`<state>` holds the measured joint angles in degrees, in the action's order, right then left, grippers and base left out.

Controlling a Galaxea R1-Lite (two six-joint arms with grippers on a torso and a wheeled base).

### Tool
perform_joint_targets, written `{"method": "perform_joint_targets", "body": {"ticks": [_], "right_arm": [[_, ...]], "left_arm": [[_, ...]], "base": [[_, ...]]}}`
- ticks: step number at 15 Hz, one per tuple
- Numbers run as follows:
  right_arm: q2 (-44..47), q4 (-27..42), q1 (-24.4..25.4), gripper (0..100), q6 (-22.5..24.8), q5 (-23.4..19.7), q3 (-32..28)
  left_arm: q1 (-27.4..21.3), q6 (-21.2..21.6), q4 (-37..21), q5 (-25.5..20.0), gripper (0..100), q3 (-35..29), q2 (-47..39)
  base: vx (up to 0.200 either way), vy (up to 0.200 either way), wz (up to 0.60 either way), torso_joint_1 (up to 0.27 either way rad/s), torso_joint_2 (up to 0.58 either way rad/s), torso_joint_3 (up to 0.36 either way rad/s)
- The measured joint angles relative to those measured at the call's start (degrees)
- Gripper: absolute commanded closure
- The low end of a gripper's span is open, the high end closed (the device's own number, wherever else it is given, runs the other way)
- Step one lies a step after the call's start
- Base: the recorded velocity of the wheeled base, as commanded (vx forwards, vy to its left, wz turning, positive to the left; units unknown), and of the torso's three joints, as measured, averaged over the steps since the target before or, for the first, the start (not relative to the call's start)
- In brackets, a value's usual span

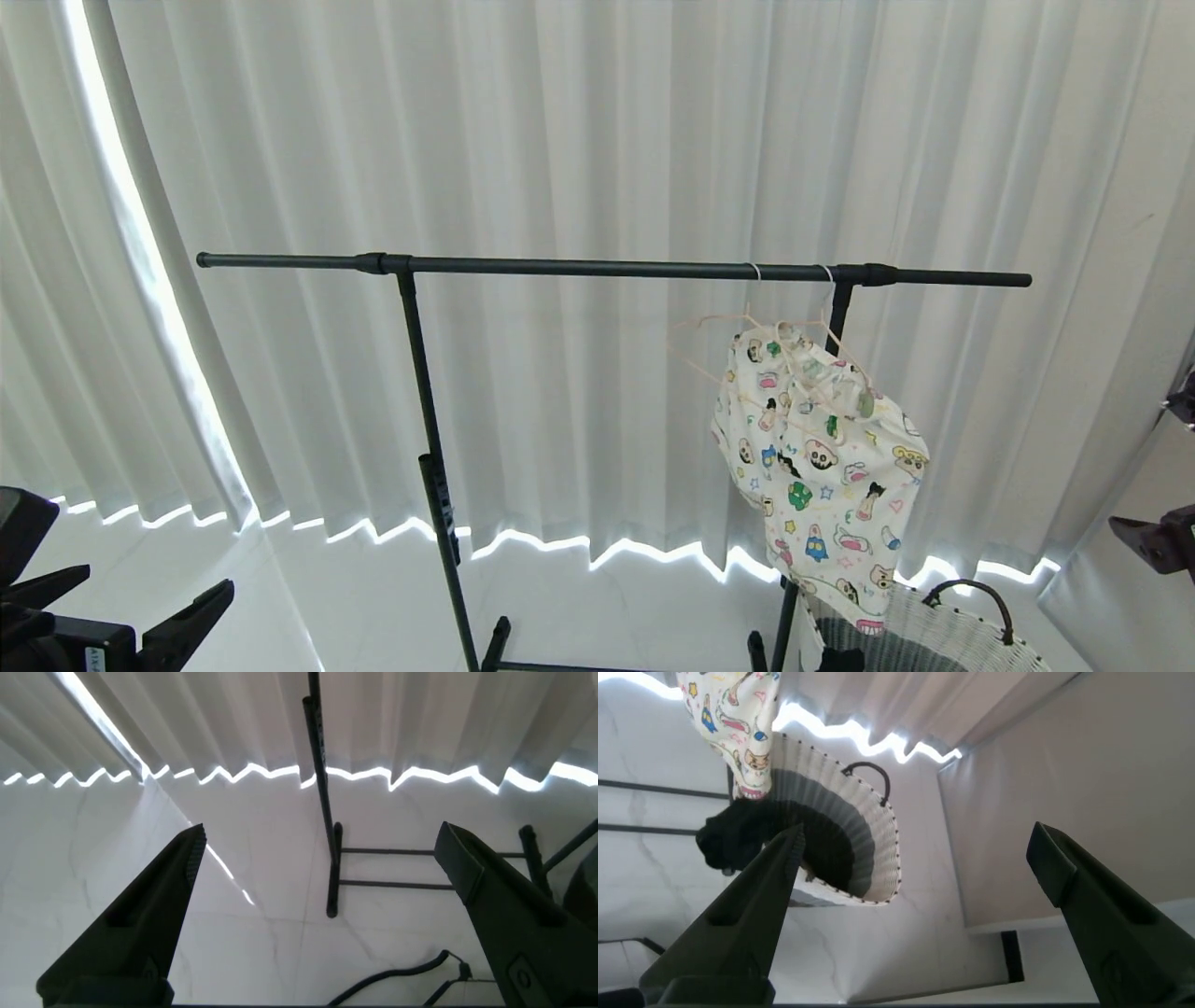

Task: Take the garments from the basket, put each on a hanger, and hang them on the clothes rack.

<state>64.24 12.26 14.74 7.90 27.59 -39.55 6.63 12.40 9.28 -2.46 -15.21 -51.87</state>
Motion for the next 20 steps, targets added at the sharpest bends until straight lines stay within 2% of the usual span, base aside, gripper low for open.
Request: {"method": "perform_joint_targets", "body": {"ticks": [6,20], "right_arm": [[-0.5,0.1,0.0,0,0.1,0.0,0.0],[-4.9,-0.1,0.0,0,1.5,0.0,5.0]], "left_arm": [[-2.2,0.2,0.0,0.1,0,2.2,3.5],[-2.2,1.8,0.3,0.5,0,2.0,5.4]], "base": [[0.000,0.000,0.00,-0.233,0.51,0.279],[0.000,0.000,0.00,-0.203,0.49,0.288]]}}
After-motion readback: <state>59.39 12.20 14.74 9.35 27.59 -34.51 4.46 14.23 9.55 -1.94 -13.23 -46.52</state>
